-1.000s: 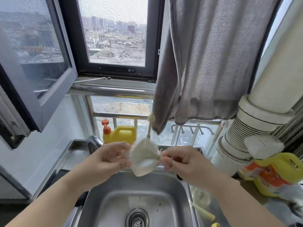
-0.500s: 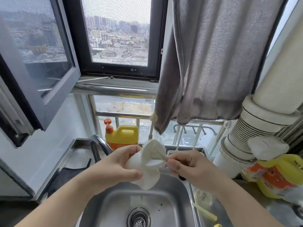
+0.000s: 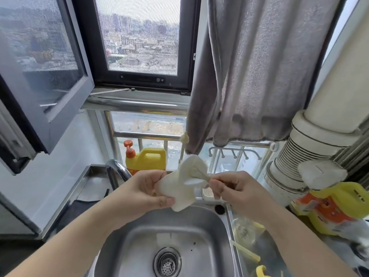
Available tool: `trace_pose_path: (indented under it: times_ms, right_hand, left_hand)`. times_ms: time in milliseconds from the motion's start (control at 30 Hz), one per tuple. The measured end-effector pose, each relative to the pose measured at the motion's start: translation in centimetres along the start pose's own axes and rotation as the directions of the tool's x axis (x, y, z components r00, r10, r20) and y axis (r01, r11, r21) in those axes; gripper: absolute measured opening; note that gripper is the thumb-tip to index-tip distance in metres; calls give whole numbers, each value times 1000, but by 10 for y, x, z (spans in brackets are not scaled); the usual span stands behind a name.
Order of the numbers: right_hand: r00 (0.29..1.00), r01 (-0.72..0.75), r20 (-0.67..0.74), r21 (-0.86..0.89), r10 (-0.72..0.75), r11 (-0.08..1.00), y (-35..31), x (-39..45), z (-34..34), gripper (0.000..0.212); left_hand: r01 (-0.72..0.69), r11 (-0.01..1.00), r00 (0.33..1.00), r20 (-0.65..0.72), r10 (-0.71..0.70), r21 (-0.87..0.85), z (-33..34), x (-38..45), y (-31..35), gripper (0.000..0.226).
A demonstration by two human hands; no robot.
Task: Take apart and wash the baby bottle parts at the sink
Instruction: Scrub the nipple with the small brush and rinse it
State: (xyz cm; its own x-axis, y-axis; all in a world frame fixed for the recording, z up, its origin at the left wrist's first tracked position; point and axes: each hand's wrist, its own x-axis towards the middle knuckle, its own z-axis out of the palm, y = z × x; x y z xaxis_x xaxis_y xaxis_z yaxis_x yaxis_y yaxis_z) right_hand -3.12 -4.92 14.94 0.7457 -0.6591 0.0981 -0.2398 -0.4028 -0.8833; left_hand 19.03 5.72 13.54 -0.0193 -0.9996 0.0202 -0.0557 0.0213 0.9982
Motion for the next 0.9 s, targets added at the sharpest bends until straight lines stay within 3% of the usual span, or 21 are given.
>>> trace_pose_path:
  times_ms: [133, 200, 233, 367, 500, 600, 700, 833, 900]
  right_hand:
    - [982, 32, 190, -150, -3, 988, -2, -8, 4, 18]
    - [985, -10, 171, -161, 38, 987, 2, -12, -5, 25]
    - [990, -24, 131, -149, 44, 989, 4, -11, -9, 28]
    - [999, 35, 12, 22, -35, 999, 0, 1, 0, 20]
    - [985, 46, 172, -127, -24, 991, -4, -6, 2, 16]
    - [993, -52, 93, -162, 68, 985, -1, -11, -15, 24]
    - [999, -33, 1, -122, 34, 992, -8, -2, -16, 22]
    - [984, 2, 176, -177, 30, 984, -19, -3, -3, 17]
    - [980, -40, 180, -224, 82, 974, -16, -8, -9, 15]
  left_hand:
    - [-12, 994, 1000, -24, 10, -104, -5, -2, 4, 36]
    - [-14, 988, 998, -64, 4, -152, -4, -5, 6, 21]
    - [-6, 987, 997, -71, -6, -158, -3, -6, 6, 29]
    - [-7, 988, 997, 77, 19, -155, 5, -4, 4, 34]
    - [-31, 988, 1000, 0, 31, -152, -3, -3, 5, 53]
    - [-18, 995, 1000, 23, 21, -100, -8, -5, 6, 54]
    - [-2, 996, 995, 95, 11, -94, -1, -3, 9, 51]
    - [-13, 998, 997, 76, 18, -64, -5, -4, 13, 48]
    - [-2, 998, 999, 43, 4, -65, -11, -8, 14, 52]
